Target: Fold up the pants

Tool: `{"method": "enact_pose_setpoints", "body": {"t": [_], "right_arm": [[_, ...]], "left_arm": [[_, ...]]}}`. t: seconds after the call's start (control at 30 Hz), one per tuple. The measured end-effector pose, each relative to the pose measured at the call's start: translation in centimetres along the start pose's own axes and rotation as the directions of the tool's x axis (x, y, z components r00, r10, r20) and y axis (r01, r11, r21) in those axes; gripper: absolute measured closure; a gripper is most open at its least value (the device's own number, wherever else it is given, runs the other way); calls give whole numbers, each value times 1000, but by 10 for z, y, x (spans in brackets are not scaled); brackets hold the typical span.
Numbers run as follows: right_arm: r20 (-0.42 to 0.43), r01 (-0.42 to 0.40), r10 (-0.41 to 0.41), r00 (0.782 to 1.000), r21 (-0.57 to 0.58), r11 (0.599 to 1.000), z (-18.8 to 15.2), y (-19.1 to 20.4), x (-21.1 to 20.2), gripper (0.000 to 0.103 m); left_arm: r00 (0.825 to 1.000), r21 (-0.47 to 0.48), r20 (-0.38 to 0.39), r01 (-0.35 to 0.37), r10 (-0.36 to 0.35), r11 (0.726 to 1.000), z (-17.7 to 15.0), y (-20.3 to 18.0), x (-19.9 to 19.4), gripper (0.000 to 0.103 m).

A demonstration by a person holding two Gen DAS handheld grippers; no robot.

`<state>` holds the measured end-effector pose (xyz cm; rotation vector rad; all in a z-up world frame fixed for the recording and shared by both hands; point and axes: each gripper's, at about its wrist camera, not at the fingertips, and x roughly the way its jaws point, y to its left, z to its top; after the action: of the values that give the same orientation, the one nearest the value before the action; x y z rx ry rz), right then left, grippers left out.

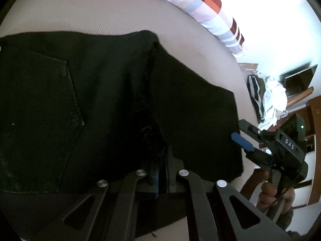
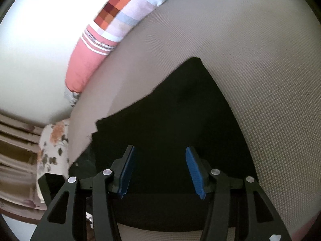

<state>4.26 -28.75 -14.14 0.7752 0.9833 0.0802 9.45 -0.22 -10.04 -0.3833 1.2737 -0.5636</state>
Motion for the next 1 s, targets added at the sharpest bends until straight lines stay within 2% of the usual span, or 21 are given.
{"method": "enact_pose_setpoints", "body": {"t": [0.2,0.27,0.4,0.47,0.73,0.87,0.93,1.0], "right_arm": [[-14,22,-22,1000,-9,1000,-1,-2,6,55],[-16,24,-24,1000,-12,1000,0,-1,7,55],[-23,27,-27,999,-13,1000,0,-1,6,55],[-28,33,-34,999,-16,999,1,2,7,55],[-32,72,-74,997,-66,995,-4,8,6,54],[11,90,-89,996,-119,989,-6,16,2,53],[60,138,-130,990,-173,975,-3,22,-3,53],[99,185,-166,981,-223,957,4,28,-7,53]], "left_arm": [[999,34,6,-37,37,999,-1,-5,-2,95],[996,50,26,-82,81,995,-1,-10,-5,92],[973,122,94,-221,210,968,-8,-27,-11,80],[966,141,102,-249,236,958,-11,-29,-11,76],[936,191,126,-347,328,918,-29,-35,-12,73],[923,231,140,-383,359,895,-36,-43,-9,69],[915,255,148,-401,374,880,-40,-45,-9,66],[912,269,153,-408,380,872,-42,-45,-8,59]]}}
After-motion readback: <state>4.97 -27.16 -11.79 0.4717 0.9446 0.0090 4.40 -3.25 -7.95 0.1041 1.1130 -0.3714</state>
